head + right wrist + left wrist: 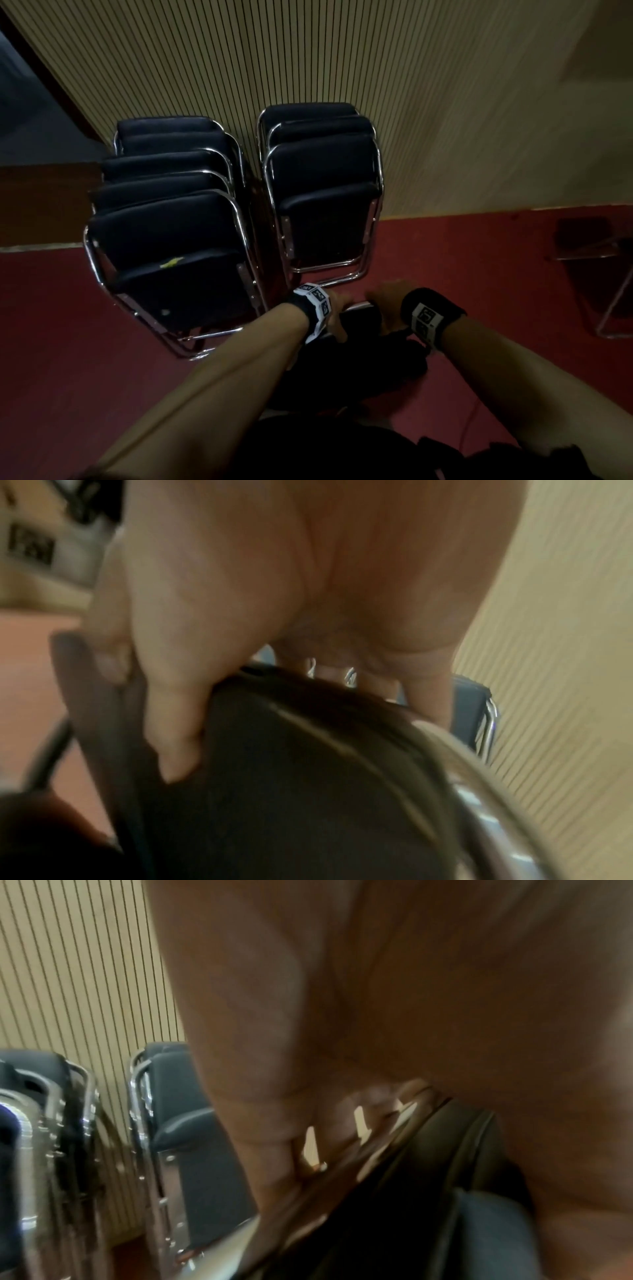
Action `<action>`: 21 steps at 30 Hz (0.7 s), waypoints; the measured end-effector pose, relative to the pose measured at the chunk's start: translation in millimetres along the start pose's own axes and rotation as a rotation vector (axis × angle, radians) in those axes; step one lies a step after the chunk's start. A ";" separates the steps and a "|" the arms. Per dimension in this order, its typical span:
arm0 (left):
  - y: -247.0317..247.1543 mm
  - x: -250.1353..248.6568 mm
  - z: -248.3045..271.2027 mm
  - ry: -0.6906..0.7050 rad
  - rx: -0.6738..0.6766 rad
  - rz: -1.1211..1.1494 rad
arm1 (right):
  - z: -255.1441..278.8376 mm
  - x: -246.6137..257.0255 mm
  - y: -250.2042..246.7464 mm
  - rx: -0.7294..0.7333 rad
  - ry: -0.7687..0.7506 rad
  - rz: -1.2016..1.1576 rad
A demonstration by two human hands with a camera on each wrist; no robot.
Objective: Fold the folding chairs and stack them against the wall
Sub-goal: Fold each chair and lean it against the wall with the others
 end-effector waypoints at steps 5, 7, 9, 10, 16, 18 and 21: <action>-38.0 25.5 -44.0 0.000 0.175 0.103 | -39.4 -25.8 -33.9 0.076 -0.053 -0.086; -70.5 27.2 -66.9 0.064 0.160 0.088 | -53.1 -49.9 -54.1 0.046 -0.032 -0.069; -100.6 25.9 -70.8 0.089 0.146 0.049 | -66.5 -66.6 -70.8 0.024 -0.014 -0.062; -108.7 30.8 -71.0 0.072 0.138 0.023 | -74.2 -69.7 -77.7 0.010 -0.019 -0.057; -159.4 86.4 -100.8 -0.027 0.007 0.130 | -130.0 -84.5 -121.9 0.040 -0.106 -0.150; -183.3 101.6 -109.6 -0.024 -0.012 0.131 | -164.0 -94.8 -138.1 0.028 -0.127 -0.197; -203.9 133.7 -117.5 -0.095 -0.126 0.110 | -205.0 -113.1 -134.0 0.073 -0.122 -0.202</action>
Point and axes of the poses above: each hand's wrist, its own z-axis away from the middle knuckle, its own y-axis out of the palm, x = y × z, the point moved 9 cm from there along -z, towards the middle knuckle, and after that the axes turned 11 degrees about x, right-handed, at the moved point
